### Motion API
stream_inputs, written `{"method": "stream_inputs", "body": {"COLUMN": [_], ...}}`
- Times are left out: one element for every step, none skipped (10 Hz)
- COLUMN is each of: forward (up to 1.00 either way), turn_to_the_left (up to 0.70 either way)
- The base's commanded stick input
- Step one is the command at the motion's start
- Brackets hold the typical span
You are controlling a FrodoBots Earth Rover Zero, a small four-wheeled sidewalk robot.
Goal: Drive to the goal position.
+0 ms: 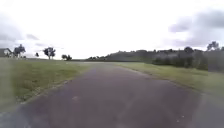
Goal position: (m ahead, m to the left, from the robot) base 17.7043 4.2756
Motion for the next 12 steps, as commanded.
{"method": "stream_inputs", "body": {"forward": [0.70, 0.70, 0.70, 0.70, 0.70, 0.70, 0.70, 0.70, 0.70, 0.70, 0.70, 0.70], "turn_to_the_left": [0.00, 0.00, 0.00, 0.00, 0.00, 0.00, 0.00, 0.00, 0.00, 0.00, 0.00, 0.00]}}
